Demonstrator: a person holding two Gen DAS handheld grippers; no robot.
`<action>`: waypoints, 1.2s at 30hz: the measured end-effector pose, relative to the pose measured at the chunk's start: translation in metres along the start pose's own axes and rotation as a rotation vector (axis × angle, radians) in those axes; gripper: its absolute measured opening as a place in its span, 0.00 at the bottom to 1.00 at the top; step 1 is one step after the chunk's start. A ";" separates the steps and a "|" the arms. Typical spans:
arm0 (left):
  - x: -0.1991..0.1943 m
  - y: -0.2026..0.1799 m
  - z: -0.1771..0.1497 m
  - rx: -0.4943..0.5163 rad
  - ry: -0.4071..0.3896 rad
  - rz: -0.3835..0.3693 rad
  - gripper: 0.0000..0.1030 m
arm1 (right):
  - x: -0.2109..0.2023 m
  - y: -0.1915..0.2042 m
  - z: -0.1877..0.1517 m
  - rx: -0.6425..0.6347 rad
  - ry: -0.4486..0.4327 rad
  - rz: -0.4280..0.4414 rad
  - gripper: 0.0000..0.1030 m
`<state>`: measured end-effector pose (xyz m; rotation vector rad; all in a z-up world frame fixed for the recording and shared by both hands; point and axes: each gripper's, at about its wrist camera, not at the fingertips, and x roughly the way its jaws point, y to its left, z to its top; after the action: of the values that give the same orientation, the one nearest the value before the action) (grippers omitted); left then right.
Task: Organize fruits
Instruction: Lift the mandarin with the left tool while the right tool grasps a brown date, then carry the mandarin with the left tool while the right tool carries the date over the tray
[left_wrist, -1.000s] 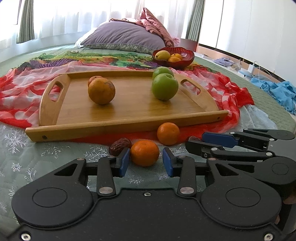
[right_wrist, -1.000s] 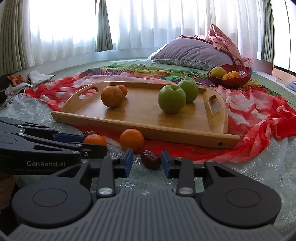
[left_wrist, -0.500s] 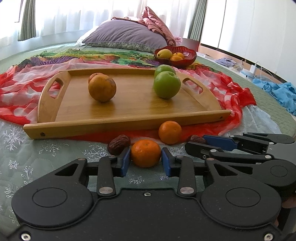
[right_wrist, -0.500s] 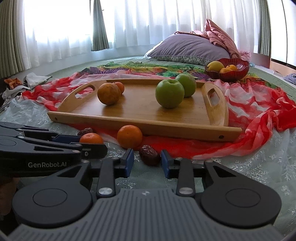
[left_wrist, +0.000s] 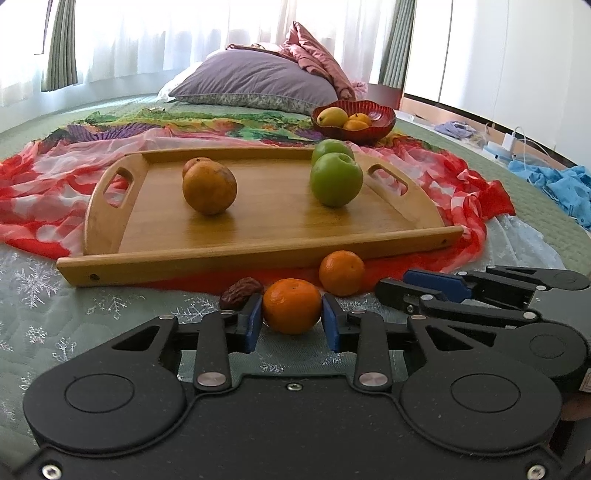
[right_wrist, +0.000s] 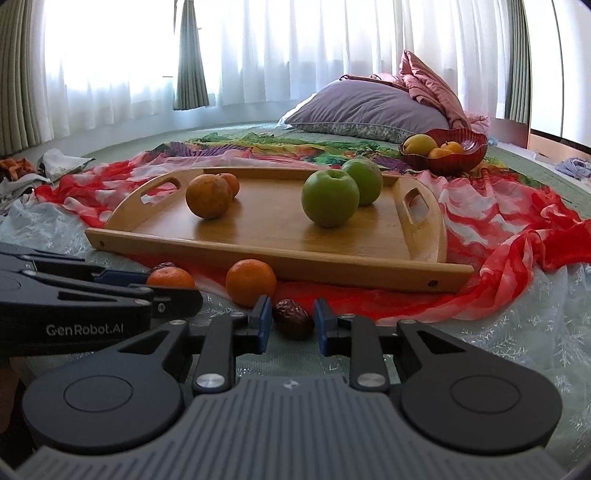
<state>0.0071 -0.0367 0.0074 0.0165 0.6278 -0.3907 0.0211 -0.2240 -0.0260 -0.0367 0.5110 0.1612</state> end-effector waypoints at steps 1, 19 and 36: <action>-0.001 0.000 0.001 -0.001 -0.004 0.002 0.31 | 0.001 0.000 0.000 -0.003 0.002 0.000 0.35; -0.017 0.029 0.034 -0.037 -0.100 0.102 0.31 | -0.007 0.000 0.019 -0.027 -0.067 -0.028 0.29; 0.033 0.092 0.077 -0.127 -0.093 0.209 0.31 | 0.052 -0.059 0.068 0.072 -0.040 -0.147 0.29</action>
<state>0.1085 0.0270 0.0419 -0.0570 0.5522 -0.1482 0.1081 -0.2698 0.0074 -0.0006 0.4716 0.0002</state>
